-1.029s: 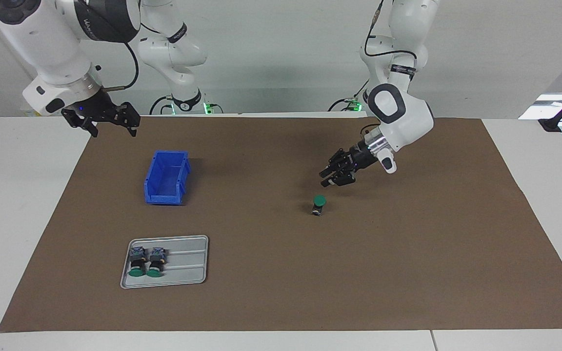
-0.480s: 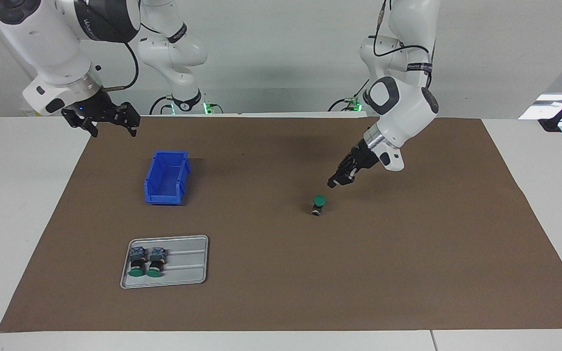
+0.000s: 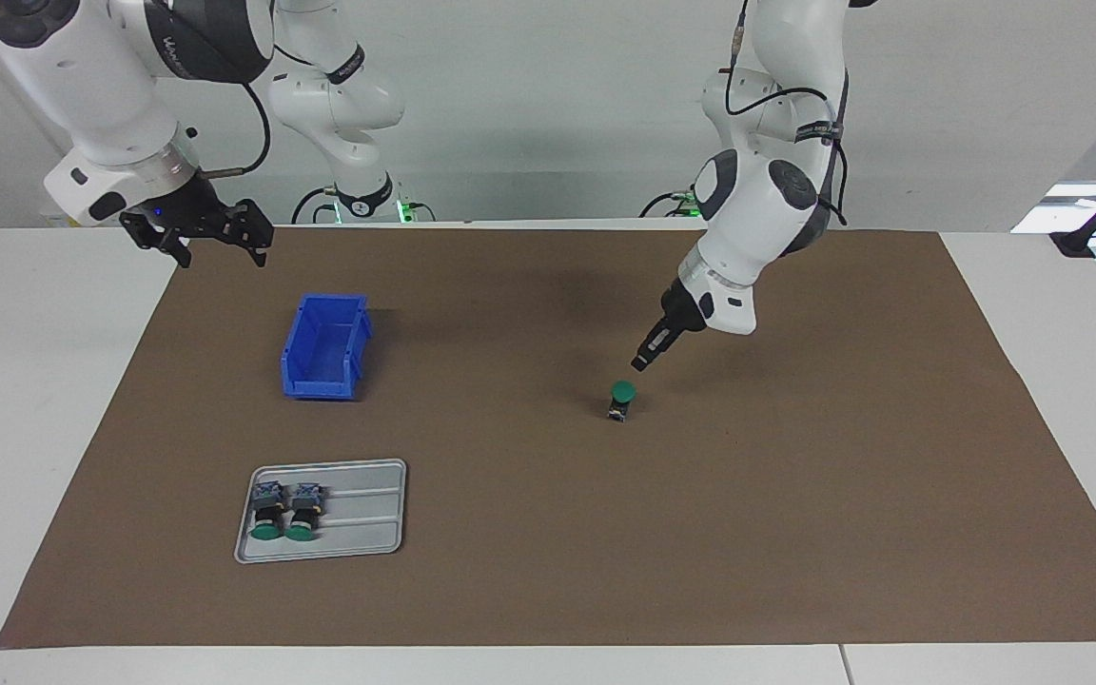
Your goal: Place and press button with both arms
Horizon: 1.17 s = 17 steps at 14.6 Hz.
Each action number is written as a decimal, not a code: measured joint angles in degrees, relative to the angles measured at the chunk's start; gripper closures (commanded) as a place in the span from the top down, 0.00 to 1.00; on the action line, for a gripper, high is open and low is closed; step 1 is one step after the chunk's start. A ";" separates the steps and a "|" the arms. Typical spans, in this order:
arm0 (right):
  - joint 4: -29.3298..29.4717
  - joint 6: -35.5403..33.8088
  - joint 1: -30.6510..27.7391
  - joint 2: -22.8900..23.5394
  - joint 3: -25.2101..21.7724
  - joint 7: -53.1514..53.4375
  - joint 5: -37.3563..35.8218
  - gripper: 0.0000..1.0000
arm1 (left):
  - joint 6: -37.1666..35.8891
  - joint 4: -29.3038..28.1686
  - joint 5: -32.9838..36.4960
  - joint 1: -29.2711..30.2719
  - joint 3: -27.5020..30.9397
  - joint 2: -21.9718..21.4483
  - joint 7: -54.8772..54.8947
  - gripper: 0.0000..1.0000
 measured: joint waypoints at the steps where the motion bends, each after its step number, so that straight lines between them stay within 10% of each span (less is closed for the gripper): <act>1: 0.00 0.00 0.00 0.00 0.00 0.00 0.00 1.00 | -0.01 0.67 2.40 -0.27 0.00 0.82 -0.01 0.00; 17: 0.00 0.00 0.00 0.00 0.00 0.00 0.00 1.00 | 1.47 2.64 5.40 -1.64 -0.05 6.01 0.26 0.00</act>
